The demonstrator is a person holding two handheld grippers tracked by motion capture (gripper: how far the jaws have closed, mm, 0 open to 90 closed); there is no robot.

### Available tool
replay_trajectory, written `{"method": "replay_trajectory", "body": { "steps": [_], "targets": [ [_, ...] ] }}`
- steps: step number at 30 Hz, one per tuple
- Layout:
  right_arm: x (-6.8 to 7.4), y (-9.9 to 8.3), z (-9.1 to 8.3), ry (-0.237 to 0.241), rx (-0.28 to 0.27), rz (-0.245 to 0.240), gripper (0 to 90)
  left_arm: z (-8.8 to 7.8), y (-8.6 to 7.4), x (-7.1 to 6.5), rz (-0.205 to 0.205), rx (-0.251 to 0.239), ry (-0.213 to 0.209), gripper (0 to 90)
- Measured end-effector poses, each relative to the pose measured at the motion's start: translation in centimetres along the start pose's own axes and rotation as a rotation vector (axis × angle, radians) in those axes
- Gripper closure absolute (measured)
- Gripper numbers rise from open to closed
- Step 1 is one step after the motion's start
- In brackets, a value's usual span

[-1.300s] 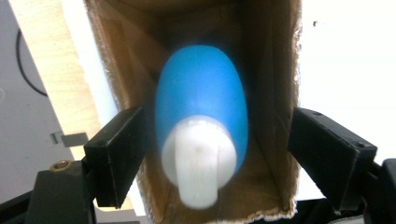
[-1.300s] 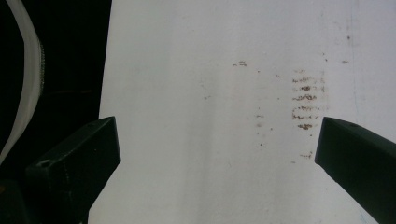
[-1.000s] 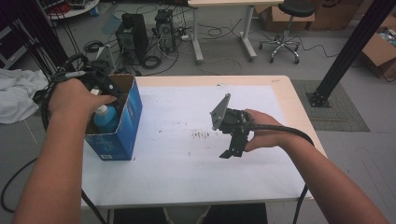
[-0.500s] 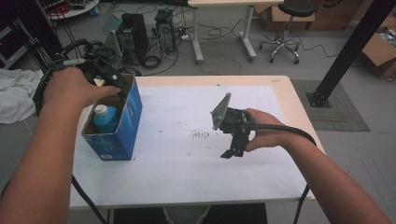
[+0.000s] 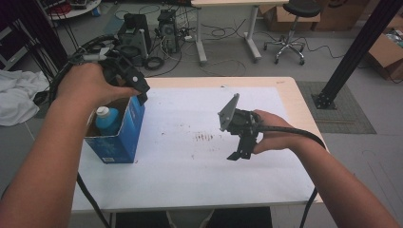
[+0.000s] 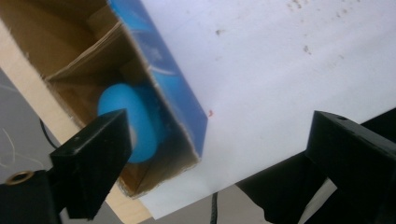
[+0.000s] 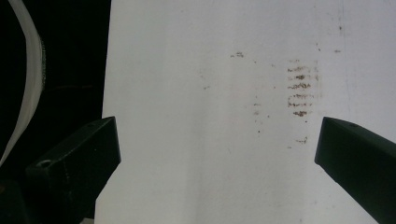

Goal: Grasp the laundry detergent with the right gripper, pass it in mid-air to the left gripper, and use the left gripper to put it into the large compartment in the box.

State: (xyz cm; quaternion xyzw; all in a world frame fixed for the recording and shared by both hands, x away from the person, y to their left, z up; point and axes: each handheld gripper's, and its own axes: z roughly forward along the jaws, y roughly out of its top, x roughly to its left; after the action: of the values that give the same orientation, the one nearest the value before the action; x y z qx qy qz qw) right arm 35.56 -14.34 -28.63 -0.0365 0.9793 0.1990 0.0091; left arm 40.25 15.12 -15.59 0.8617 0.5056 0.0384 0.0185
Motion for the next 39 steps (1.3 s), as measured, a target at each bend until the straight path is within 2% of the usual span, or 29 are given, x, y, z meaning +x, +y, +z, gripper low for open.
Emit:
{"method": "replay_trajectory", "body": {
  "steps": [4,7,10,15,16,19,25,29,34,36,39],
  "targets": [
    [0.0,-0.2,-0.1,0.001,0.004,0.005,0.0,-0.1,0.3,-1.3,0.085,0.020,-0.035,0.3],
    [-0.1,-0.4,-0.1,0.004,0.002,0.010,0.0,-0.3,0.4,-2.3,0.134,0.020,-0.045,0.4],
    [-0.2,-0.5,-0.2,0.005,0.008,0.013,0.0,-0.4,0.5,-3.4,0.206,0.019,-0.056,0.4],
    [-0.4,-0.5,-0.4,0.005,0.022,0.019,0.0,-0.1,0.6,-5.3,0.361,0.009,-0.090,0.1],
    [-0.5,-0.4,-0.5,0.005,0.026,0.021,0.0,0.0,0.7,-5.8,0.405,0.003,-0.098,0.1],
    [-0.6,-0.3,-0.7,0.003,0.032,0.021,0.0,0.4,0.8,-6.7,0.485,-0.003,-0.105,0.1],
    [-0.7,-0.2,-1.2,-0.004,0.050,0.025,0.0,1.9,0.7,-8.4,0.677,0.035,-0.093,0.1],
    [-0.6,-0.1,-1.2,-0.001,0.063,0.031,0.0,3.1,0.1,-9.3,0.800,0.055,-0.112,0.1],
    [-0.6,-0.1,-1.1,-0.005,0.072,0.027,0.0,4.8,-0.4,-10.1,0.895,0.098,-0.107,0.1],
    [-0.7,-0.2,-1.0,-0.008,0.073,0.031,0.0,5.4,-0.5,-10.3,0.909,0.120,-0.101,0.1],
    [-0.7,-0.3,-0.8,-0.007,0.071,0.032,0.0,5.8,-0.5,-10.3,0.911,0.121,-0.103,0.1]
  ]
}}
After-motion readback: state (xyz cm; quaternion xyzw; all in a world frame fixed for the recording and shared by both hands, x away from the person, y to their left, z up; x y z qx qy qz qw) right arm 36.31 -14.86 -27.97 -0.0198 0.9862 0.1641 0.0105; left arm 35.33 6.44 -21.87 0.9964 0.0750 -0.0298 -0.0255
